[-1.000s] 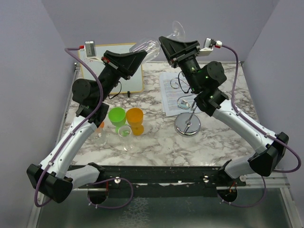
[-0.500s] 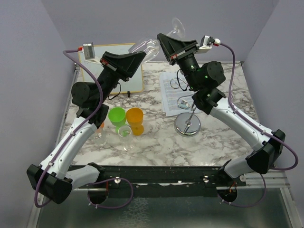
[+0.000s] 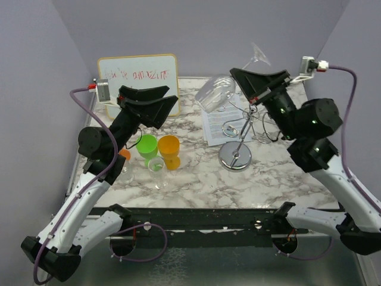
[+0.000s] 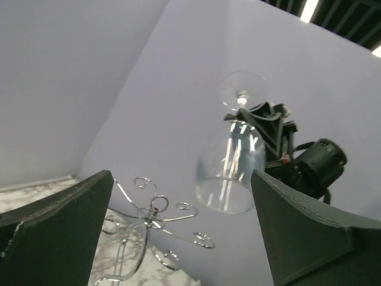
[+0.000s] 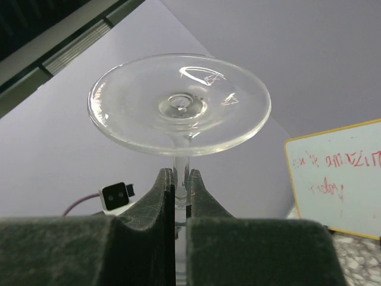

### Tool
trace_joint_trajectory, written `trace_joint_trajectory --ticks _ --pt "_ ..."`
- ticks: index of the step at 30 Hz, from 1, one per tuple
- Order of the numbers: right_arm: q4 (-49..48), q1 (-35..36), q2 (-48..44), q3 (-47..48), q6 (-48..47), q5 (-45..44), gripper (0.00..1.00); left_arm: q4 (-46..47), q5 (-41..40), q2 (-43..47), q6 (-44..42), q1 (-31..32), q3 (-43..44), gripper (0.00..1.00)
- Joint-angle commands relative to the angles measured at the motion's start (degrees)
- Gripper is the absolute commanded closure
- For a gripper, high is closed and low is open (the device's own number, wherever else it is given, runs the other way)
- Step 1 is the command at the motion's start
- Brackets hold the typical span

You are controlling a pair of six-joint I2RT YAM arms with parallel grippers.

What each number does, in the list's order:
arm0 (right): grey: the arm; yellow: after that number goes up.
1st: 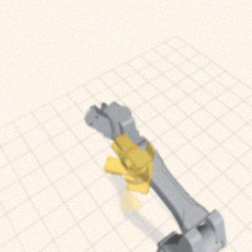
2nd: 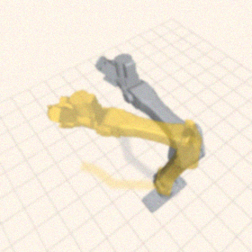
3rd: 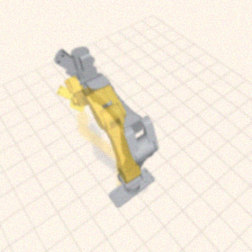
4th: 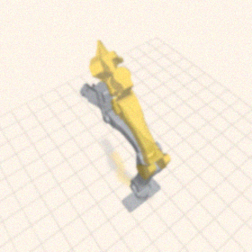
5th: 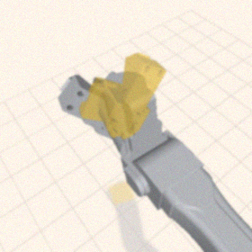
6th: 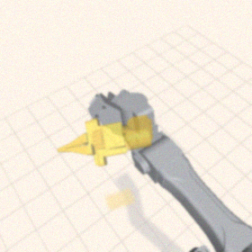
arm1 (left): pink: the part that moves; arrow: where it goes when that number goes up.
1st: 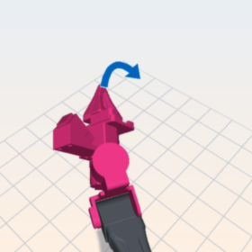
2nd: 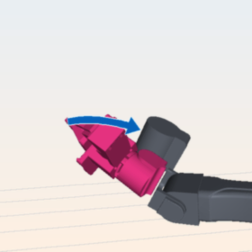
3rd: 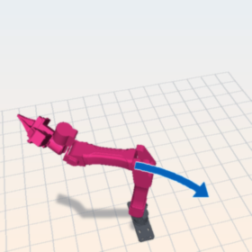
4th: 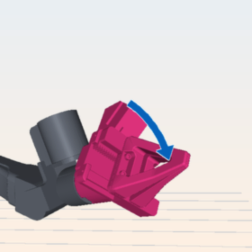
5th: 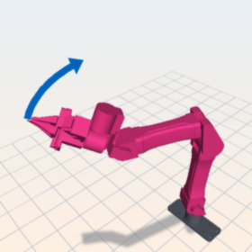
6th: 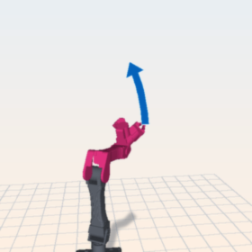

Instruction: Place the wine glass upside down on the wine glass rack

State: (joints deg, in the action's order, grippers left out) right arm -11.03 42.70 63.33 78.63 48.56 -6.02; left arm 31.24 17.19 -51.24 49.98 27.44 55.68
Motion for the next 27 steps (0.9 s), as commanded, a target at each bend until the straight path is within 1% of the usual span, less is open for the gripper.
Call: trace_joint_trajectory --ticks 1,4,7,9,10,14,16,21,24,27 --pt "13.53 0.22 -7.46 -0.17 -10.23 4.42 1.0 -10.14 -0.72 3.32 -8.26 -0.04 2.21 0.01" --pt "19.99 0.22 -11.89 0.74 -15.19 8.61 0.99 -19.33 -2.29 2.92 -11.8 -0.03 5.95 0.01" --pt "29.44 0.19 -15.08 3.79 -21.28 13.69 0.99 -27.14 -3.95 1.39 -14.52 -0.02 9.52 0.01" --pt "33.79 0.28 -17.71 3.95 -25.83 16.75 1.0 -30.37 -4.03 0.03 -15.87 -0.02 10.9 0.01" --pt "36.08 0.21 -18.98 3.67 -27.3 16.9 0.99 -31.06 -4.01 -0.87 -16.17 -0.02 11.56 0.01" --pt "45.85 0.25 -21.34 3.25 -30.73 18.0 1.0 -35.02 -1.53 -5.56 -16.45 -0.02 13.46 0.01" --pt "50.61 0.28 -21.81 2.48 -31.54 16.99 0.99 -36.13 0.87 -8.22 -16.11 -0.02 14.51 0.01" --pt "59.81 0.27 -23.69 -0.14 -34.96 8.6 0.99 -36.26 5.4 -13.39 -14.94 -0.02 15.59 0.01" --pt "60.41 0.22 -25.44 -3.09 -35.83 4.79 0.99 -35.75 5.73 -15.23 -14.54 -0.04 15.43 0.01" --pt "61.66 0.23 -25.13 -3.99 -36.33 4.02 0.99 -34.3 6.76 -17.31 -13.72 -0.02 15.4 0.01"
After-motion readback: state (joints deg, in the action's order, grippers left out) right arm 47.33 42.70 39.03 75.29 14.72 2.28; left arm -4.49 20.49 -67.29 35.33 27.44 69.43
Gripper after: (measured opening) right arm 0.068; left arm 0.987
